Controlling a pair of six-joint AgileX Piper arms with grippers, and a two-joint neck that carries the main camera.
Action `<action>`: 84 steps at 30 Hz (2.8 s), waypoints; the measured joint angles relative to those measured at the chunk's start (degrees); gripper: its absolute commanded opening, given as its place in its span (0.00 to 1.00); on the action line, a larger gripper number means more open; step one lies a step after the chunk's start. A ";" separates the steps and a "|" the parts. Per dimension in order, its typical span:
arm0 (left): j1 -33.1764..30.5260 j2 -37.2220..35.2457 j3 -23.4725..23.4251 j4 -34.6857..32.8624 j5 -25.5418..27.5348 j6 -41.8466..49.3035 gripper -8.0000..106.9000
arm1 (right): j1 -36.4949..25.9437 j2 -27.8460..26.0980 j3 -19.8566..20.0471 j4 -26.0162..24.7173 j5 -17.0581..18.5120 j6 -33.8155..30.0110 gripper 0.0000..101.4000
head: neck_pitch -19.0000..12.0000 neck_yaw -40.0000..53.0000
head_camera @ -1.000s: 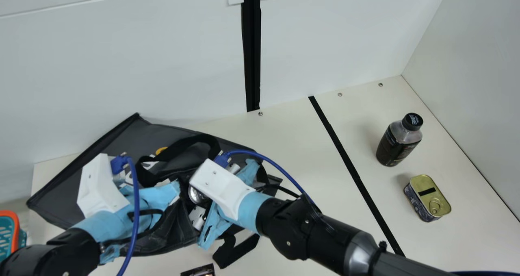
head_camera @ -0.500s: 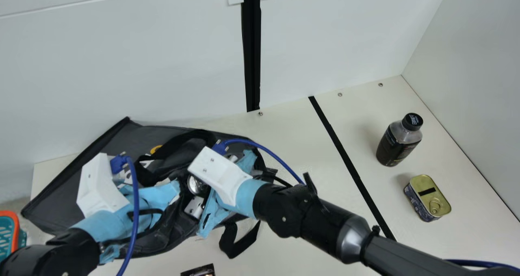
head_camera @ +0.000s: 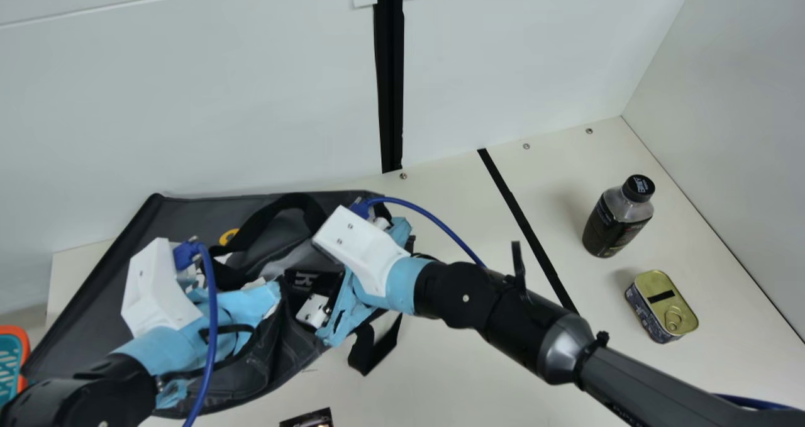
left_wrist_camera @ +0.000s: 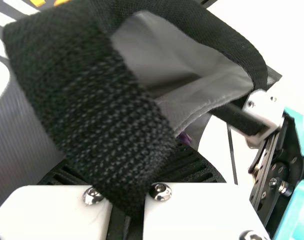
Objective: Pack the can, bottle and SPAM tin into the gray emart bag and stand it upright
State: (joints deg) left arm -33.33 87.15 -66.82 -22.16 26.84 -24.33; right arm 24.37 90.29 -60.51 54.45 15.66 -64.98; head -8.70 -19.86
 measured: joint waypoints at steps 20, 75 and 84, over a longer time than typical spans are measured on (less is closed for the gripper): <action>0.00 0.00 0.00 0.00 0.11 0.00 0.00 | -5.57 -2.32 3.15 9.82 5.54 -12.69 0.94 | 0.00 0.00; 0.00 0.00 0.00 0.00 0.11 0.00 0.00 | -19.11 -22.98 1.63 -31.95 16.66 28.62 0.94 | 0.00 0.00; 0.00 0.00 0.00 0.00 0.11 0.00 0.00 | -20.92 -25.64 -0.66 -40.44 19.70 37.46 0.94 | 0.00 0.00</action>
State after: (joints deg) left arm -33.33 87.15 -66.82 -22.16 26.95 -24.33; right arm 3.45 64.65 -61.17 14.01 35.36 -27.52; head -8.70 -19.86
